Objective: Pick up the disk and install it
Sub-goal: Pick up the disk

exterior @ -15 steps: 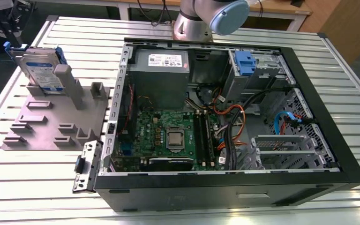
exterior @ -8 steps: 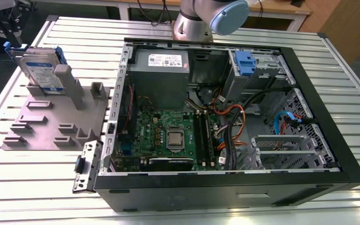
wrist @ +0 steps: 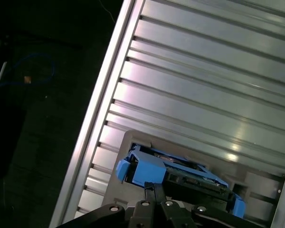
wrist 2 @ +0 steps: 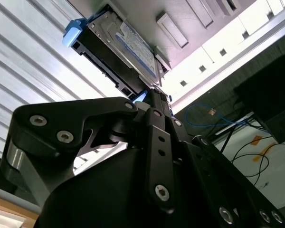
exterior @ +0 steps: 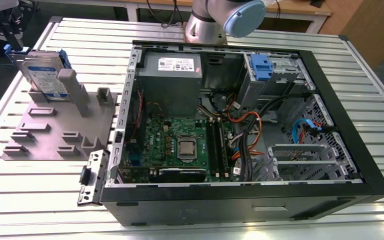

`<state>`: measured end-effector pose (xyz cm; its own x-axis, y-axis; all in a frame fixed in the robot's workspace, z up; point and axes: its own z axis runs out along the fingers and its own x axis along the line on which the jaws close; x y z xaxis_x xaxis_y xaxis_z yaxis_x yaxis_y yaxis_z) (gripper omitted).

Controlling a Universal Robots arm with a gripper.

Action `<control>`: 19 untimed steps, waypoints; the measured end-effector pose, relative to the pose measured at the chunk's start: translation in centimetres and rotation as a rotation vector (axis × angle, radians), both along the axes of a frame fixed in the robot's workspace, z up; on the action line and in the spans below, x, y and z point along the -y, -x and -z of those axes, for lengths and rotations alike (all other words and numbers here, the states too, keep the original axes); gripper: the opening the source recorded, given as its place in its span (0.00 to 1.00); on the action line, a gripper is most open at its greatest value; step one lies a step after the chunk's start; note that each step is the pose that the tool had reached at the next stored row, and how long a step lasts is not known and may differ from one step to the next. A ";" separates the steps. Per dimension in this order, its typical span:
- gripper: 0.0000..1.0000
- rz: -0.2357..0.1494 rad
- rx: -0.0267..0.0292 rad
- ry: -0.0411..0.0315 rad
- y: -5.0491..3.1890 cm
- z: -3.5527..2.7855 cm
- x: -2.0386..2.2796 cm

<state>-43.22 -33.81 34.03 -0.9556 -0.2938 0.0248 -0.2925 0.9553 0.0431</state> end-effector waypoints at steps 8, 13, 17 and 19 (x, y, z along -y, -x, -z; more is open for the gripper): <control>0.11 -0.023 -0.0001 0.0000 0.00 0.00 0.00; 0.11 -0.039 0.0001 0.0000 0.00 0.00 0.00; 0.11 -0.053 0.0001 0.0000 0.00 0.00 0.00; 0.11 -0.059 0.0001 0.0000 0.00 0.00 0.00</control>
<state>-43.23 -33.81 34.04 -0.9367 -0.3494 0.0247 -0.3482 0.9364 0.0430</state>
